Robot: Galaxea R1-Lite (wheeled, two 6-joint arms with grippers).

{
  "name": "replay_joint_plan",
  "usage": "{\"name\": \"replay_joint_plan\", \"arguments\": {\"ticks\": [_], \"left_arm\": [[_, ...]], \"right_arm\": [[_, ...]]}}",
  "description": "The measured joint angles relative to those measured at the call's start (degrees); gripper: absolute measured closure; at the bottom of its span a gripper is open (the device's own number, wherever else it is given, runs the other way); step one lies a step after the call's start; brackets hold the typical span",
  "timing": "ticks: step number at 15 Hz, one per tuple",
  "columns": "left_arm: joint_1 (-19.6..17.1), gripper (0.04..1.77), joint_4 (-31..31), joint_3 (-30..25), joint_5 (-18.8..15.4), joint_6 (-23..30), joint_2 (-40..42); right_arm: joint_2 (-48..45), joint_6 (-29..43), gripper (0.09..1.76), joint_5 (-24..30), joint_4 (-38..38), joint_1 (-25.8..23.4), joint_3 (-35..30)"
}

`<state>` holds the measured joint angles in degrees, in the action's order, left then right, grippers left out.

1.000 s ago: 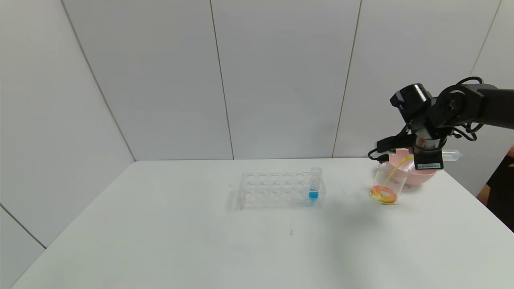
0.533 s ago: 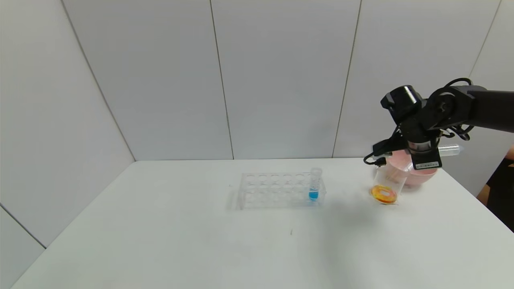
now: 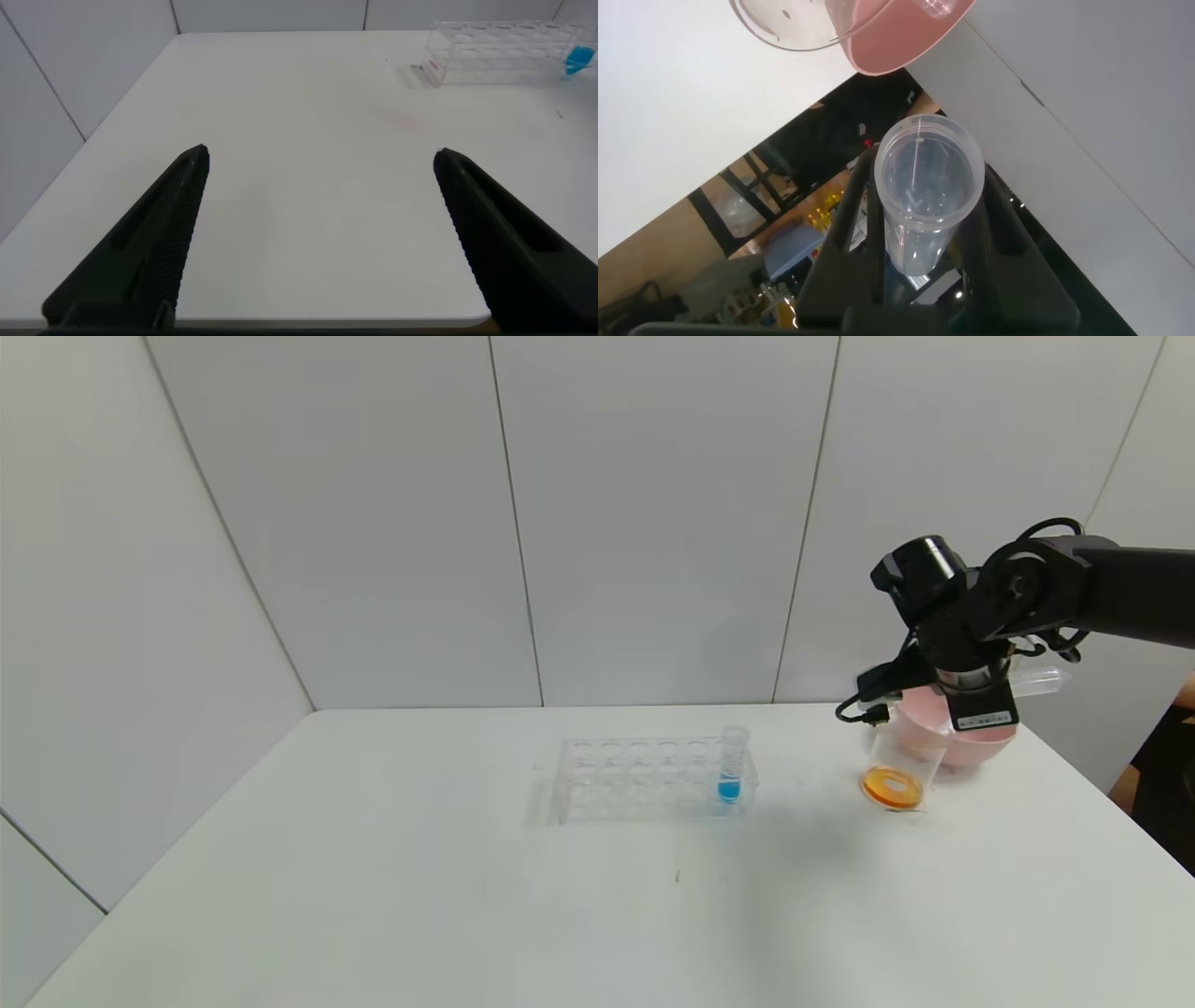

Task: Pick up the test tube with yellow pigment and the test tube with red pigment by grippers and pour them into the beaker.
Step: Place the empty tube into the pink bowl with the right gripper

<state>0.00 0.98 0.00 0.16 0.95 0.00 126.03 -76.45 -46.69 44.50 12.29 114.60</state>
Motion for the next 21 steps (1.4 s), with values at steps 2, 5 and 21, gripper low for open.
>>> {"name": "replay_joint_plan", "arguments": {"ticks": [2, 5, 21], "left_arm": [[0.0, 0.09, 0.0, 0.0, 0.0, 0.0, 0.0], [0.0, 0.09, 0.0, 0.0, 0.0, 0.0, 0.0], [0.0, 0.09, 0.0, 0.0, 0.0, 0.0, 0.0]], "right_arm": [[0.0, 0.0, 1.33, 0.0, -0.1, 0.0, 0.0], [-0.2, 0.4, 1.33, 0.2, 0.2, -0.2, 0.0], [-16.4, 30.4, 1.33, 66.9, -4.6, -23.4, -19.8]]}}
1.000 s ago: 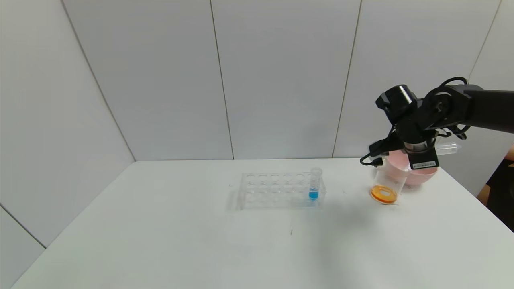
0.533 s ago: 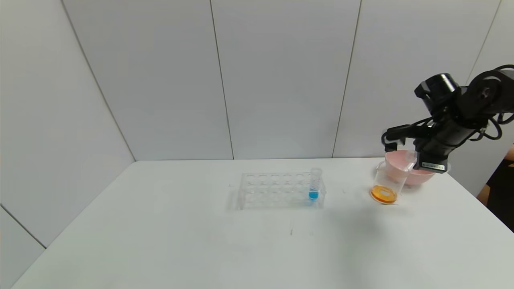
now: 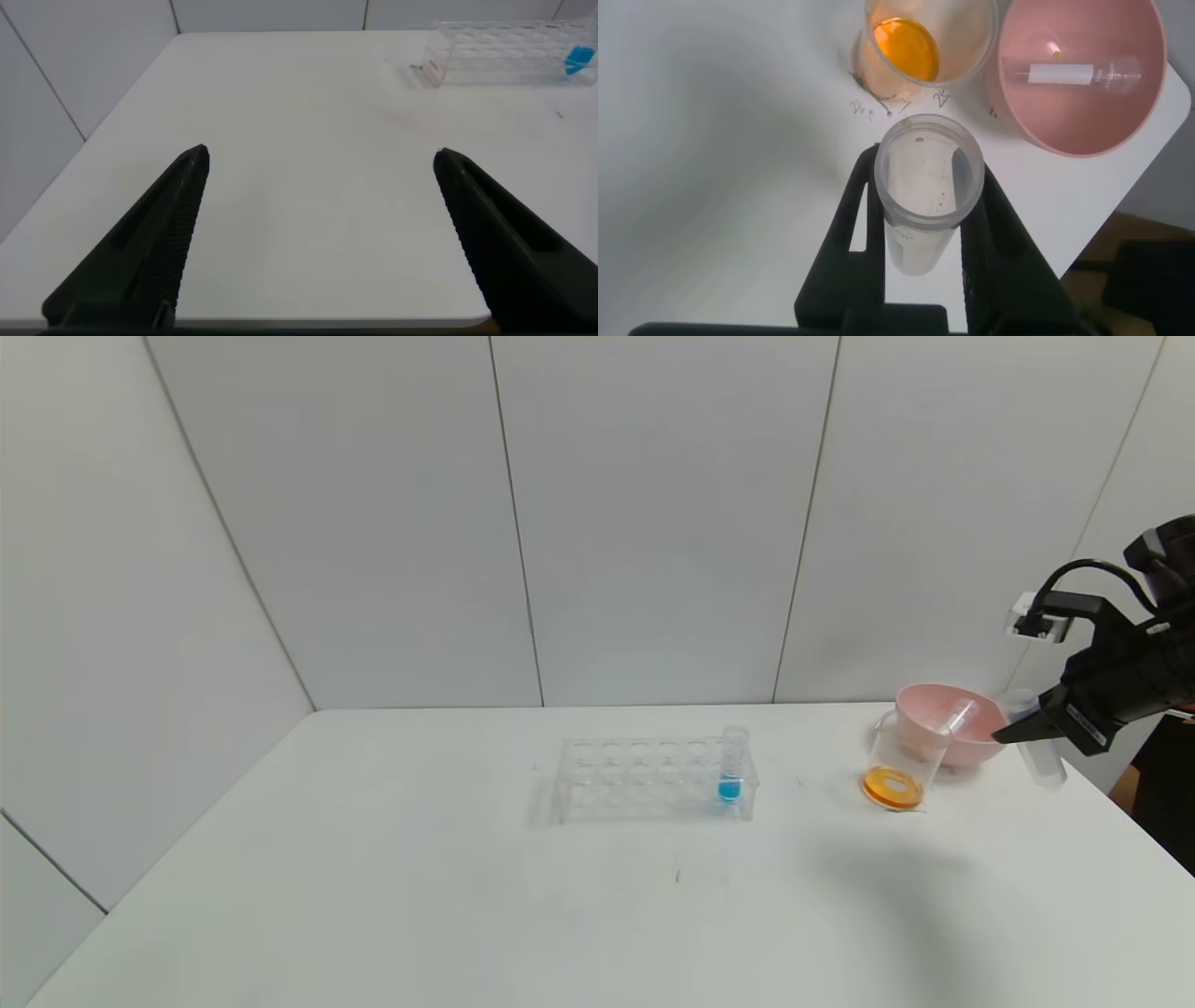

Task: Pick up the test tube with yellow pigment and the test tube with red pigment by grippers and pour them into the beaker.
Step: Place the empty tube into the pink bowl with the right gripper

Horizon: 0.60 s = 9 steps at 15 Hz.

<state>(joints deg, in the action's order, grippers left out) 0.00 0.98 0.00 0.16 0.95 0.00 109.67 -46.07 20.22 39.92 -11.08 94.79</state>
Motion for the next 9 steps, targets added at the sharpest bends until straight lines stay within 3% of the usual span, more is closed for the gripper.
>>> {"name": "replay_joint_plan", "arguments": {"ticks": [3, 5, 7, 9], "left_arm": [[0.0, 0.09, 0.0, 0.0, 0.0, 0.0, 0.0], [0.0, 0.09, 0.0, 0.0, 0.0, 0.0, 0.0], [0.0, 0.09, 0.0, 0.0, 0.0, 0.0, 0.0], [0.0, 0.09, 0.0, 0.0, 0.0, 0.0, 0.0]], "right_arm": [[-4.5, 10.1, 1.33, 2.2, -20.6, -1.7, -13.9], [-6.7, 21.9, 1.33, 2.8, -36.0, -1.8, -22.1], [-7.5, 30.5, 1.33, 2.5, -45.3, -1.7, -27.1], [-6.4, 34.0, 1.33, 0.0, -50.9, -1.5, -29.3]]}}
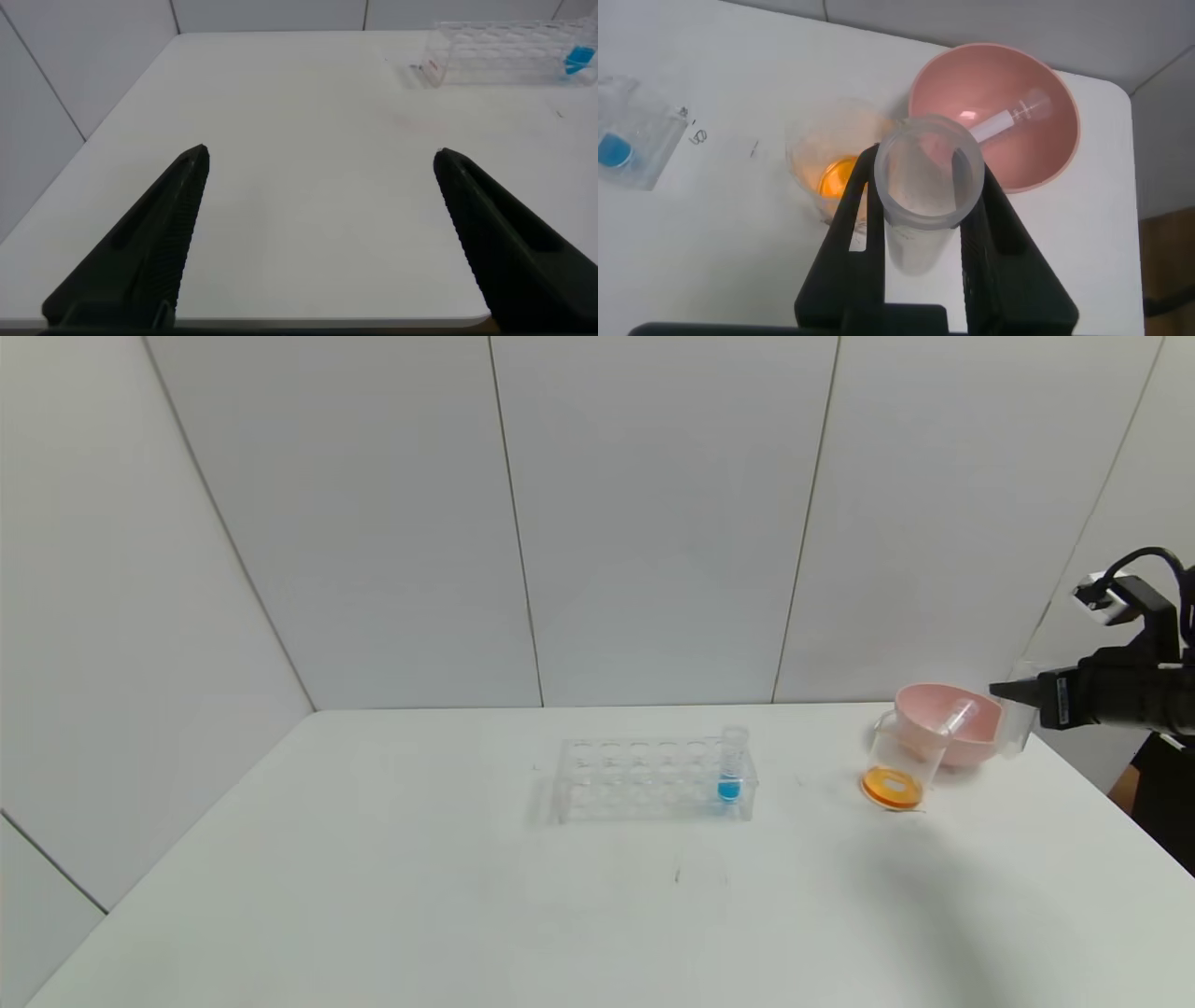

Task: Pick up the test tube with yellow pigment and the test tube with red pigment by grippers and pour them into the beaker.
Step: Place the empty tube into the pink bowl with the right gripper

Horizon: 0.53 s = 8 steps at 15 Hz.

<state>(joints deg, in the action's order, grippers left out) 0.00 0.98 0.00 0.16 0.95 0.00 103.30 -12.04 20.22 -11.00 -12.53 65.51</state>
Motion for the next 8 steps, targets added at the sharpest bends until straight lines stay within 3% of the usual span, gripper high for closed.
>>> {"name": "replay_joint_plan", "arguments": {"ticks": [5, 8], "left_arm": [[0.0, 0.09, 0.0, 0.0, 0.0, 0.0, 0.0], [0.0, 0.09, 0.0, 0.0, 0.0, 0.0, 0.0]], "right_arm": [[9.3, 5.3, 1.33, -7.8, -21.0, 0.2, 0.5], [16.2, 6.0, 1.33, -10.8, -23.5, 0.4, 5.8]]}}
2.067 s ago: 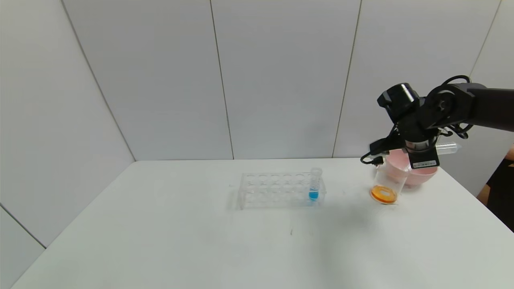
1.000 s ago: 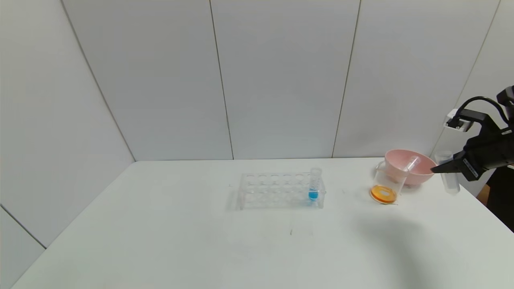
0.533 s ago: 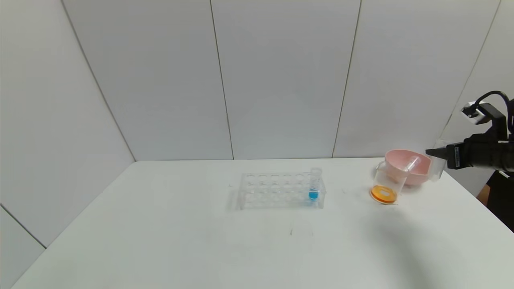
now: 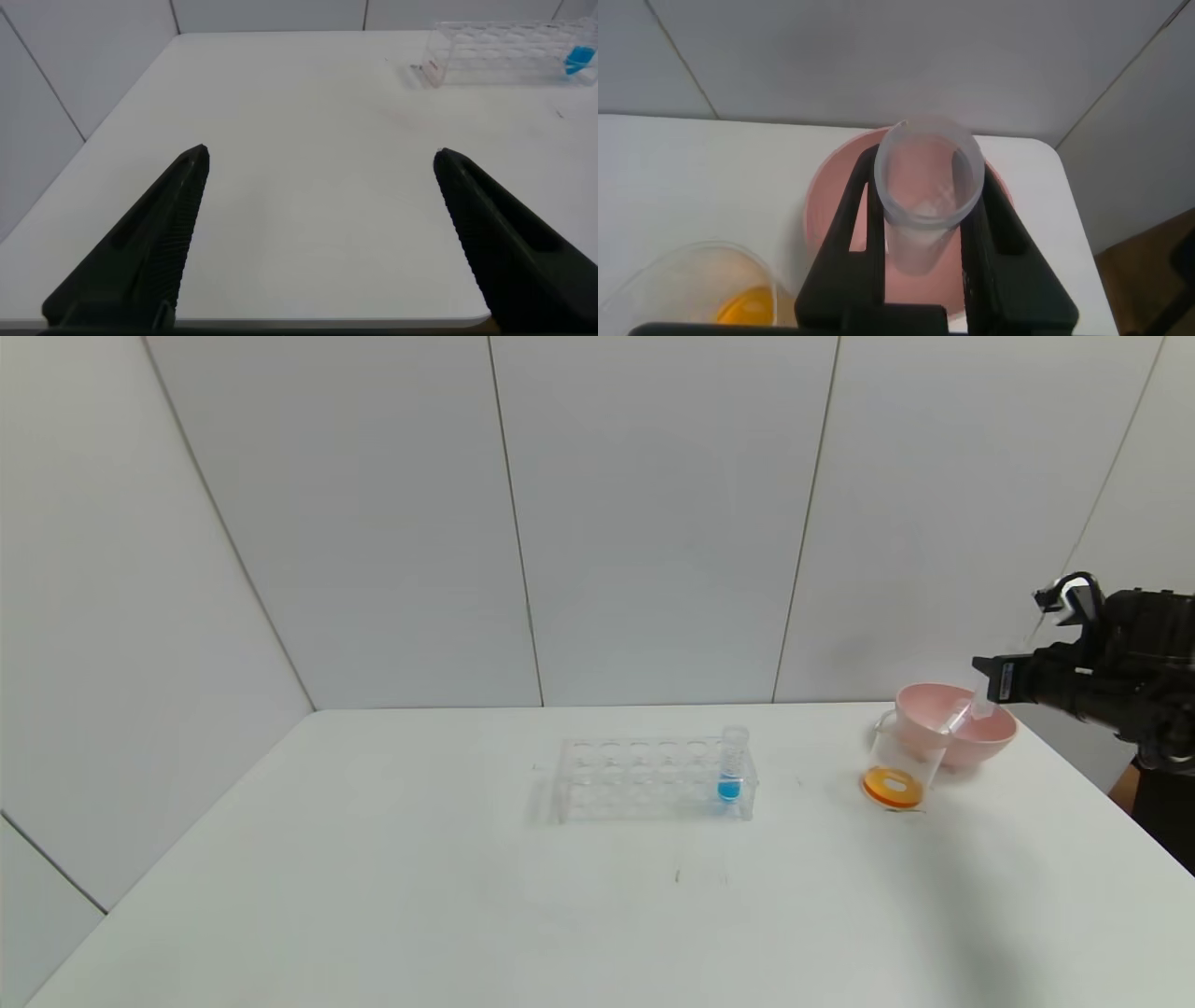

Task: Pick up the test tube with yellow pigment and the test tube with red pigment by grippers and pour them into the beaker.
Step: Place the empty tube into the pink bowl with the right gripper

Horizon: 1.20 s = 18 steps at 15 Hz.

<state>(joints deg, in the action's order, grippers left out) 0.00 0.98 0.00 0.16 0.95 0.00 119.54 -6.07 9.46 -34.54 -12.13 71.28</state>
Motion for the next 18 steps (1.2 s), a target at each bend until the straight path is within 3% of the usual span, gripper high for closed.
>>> {"name": "replay_joint_plan", "arguments": {"ticks": [7, 18], "left_arm": [[0.0, 0.09, 0.0, 0.0, 0.0, 0.0, 0.0], [0.0, 0.09, 0.0, 0.0, 0.0, 0.0, 0.0]], "right_arm": [[9.2, 3.5, 1.33, -4.2, 2.0, 2.4, 11.4], [11.7, 3.8, 1.33, -4.2, 1.8, 3.2, 13.1]]}}
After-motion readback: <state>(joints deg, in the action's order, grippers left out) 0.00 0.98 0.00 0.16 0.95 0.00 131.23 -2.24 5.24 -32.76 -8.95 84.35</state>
